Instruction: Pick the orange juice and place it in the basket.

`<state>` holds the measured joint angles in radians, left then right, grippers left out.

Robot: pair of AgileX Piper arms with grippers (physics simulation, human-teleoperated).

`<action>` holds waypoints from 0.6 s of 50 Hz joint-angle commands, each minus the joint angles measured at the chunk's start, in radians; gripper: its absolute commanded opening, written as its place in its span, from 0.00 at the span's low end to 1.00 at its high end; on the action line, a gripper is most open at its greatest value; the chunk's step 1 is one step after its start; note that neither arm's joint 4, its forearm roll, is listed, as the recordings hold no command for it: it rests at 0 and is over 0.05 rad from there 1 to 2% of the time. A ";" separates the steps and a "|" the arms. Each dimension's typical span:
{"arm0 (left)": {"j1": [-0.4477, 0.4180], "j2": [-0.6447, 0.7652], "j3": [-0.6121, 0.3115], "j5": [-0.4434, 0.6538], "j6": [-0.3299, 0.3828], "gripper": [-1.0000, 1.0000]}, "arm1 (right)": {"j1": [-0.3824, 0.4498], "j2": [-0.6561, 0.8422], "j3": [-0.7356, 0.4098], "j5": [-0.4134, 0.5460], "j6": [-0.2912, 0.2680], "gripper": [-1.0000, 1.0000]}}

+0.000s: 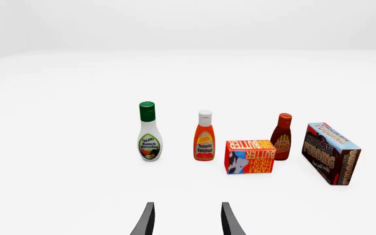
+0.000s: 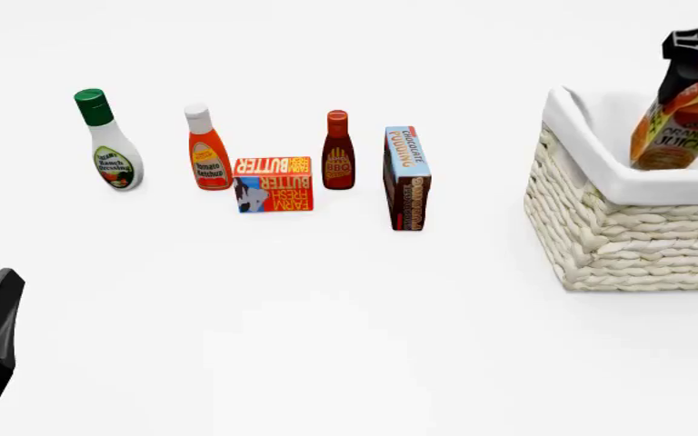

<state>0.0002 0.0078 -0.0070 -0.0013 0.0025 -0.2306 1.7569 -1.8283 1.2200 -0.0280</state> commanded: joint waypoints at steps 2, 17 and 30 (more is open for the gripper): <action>0.000 0.000 0.000 0.000 0.000 1.00 | 0.000 0.023 -0.017 0.000 0.040 0.00; 0.000 0.000 0.000 0.000 0.000 1.00 | -0.013 0.056 -0.026 0.000 0.051 0.00; 0.000 0.000 0.000 0.000 0.000 1.00 | -0.012 0.083 -0.023 0.000 0.062 0.00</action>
<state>0.0002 0.0077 -0.0070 -0.0013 0.0025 -0.2416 1.8271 -1.8450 1.2200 0.0079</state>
